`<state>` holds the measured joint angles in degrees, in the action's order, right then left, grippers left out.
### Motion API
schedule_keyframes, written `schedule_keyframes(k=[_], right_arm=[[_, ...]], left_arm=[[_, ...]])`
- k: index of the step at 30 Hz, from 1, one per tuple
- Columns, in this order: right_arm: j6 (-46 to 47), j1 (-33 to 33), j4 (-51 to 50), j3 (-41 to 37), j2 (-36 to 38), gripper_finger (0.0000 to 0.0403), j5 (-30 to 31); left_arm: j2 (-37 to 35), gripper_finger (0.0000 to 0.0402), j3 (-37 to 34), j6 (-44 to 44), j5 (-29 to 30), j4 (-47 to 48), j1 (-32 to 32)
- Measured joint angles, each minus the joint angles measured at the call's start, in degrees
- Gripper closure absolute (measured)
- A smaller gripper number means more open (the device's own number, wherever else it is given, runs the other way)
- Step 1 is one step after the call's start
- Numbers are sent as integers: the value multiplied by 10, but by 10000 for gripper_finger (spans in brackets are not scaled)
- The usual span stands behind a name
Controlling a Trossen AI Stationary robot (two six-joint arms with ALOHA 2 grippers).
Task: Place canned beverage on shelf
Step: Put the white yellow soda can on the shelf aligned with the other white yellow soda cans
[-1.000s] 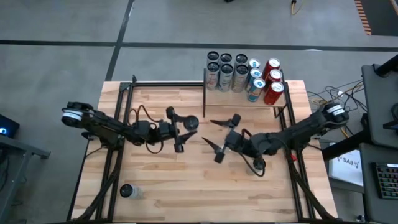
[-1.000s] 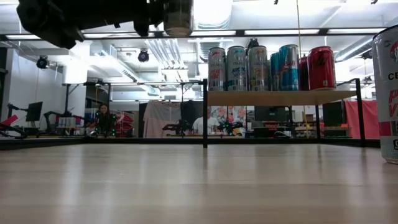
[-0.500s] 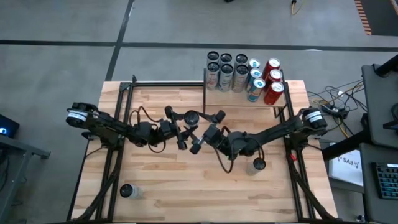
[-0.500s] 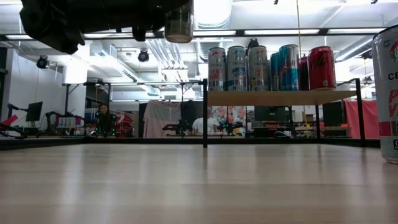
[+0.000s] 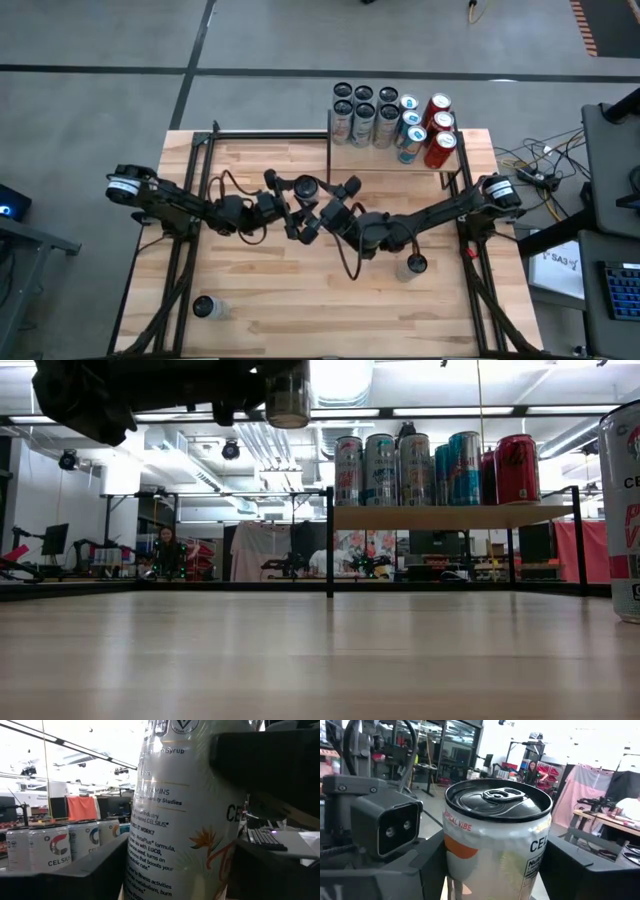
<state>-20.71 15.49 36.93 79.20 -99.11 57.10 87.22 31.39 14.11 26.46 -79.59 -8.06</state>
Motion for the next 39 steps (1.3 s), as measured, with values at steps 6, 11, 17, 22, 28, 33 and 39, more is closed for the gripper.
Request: schedule_keyframes(k=[6, 11, 17, 22, 28, 33, 39], right_arm=[[2, 0, -24, 0, 13, 164, 16], [-10, 0, -59, 0, 52, 164, 52], [43, -11, -209, -1, 132, 164, 49], [196, -43, -428, -14, 209, 164, 38], [303, -75, -500, -100, 285, 164, 38], [328, -88, -464, -191, 337, 164, 38], [342, -107, -362, -292, 387, 164, 28]], left_arm=[[0, 57, 1, 2, -1, 10, 0], [0, 47, 1, 2, 0, 16, 0], [-2, 46, 1, 21, 15, 30, 0], [-38, 46, -1, 69, 15, 45, 0], [-116, 49, -1, 123, 15, 109, 13], [-187, 56, -1, 132, -2, 205, 49], [-264, 63, -1, 127, -96, 312, 101]])
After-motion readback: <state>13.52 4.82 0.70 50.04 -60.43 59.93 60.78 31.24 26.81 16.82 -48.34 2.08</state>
